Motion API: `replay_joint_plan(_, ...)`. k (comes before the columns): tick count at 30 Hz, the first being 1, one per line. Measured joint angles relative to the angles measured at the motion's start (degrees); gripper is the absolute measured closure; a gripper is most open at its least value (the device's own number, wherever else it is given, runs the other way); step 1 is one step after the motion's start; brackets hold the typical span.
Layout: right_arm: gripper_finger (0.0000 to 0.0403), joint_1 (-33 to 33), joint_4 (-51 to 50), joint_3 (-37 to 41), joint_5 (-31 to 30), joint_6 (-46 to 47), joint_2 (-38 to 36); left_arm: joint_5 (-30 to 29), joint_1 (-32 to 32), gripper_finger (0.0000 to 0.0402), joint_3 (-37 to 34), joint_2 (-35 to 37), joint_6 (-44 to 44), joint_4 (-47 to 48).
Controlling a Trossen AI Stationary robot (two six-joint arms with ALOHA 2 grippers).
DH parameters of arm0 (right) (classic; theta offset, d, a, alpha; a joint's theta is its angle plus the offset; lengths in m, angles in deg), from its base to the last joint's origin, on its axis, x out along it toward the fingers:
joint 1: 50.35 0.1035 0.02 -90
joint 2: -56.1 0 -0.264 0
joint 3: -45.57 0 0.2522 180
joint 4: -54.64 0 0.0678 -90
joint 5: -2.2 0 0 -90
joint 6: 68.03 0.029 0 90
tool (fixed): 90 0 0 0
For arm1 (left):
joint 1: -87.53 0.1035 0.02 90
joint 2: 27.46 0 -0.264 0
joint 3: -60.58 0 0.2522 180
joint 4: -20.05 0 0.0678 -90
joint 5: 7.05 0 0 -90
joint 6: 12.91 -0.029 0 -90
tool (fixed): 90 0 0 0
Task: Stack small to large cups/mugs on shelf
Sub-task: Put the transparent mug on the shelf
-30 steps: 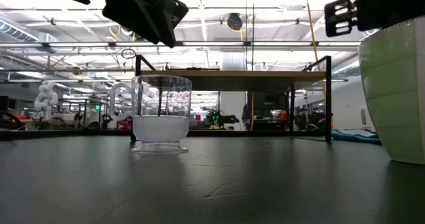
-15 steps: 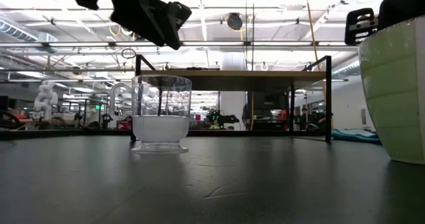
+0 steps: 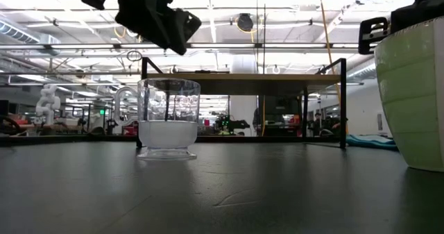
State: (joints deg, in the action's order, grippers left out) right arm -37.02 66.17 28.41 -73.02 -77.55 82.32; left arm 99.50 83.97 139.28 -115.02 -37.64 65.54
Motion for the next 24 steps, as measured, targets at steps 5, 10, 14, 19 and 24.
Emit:
replay_joint_plan(5, 0.0403, -0.5, -0.4, 0.0, 0.0, -0.2, 0.1, -5.6, -0.7, 0.0259, 0.0, -1.7, 0.4, 1.0)
replay_joint_plan(10, 0.0403, -0.6, -0.5, 0.0, 0.0, -0.3, 0.1, -6.9, -0.8, 0.0259, 0.0, -4.1, 1.3, 0.8)
replay_joint_plan(14, 0.0403, -0.6, -0.8, 0.1, 0.0, 0.0, 0.1, -7.6, -1.5, 0.0259, 0.0, -5.4, 2.8, -0.4)
replay_joint_plan(19, 0.0403, -0.6, -1.0, 0.1, 0.0, 0.3, 0.1, -8.1, -1.9, 0.0259, 0.0, -6.3, 3.1, -0.7)
replay_joint_plan(24, 0.0403, -0.6, -1.3, 0.1, 0.0, 0.3, 0.1, -8.1, -2.2, 0.0259, 0.0, -6.2, 3.4, -1.0)
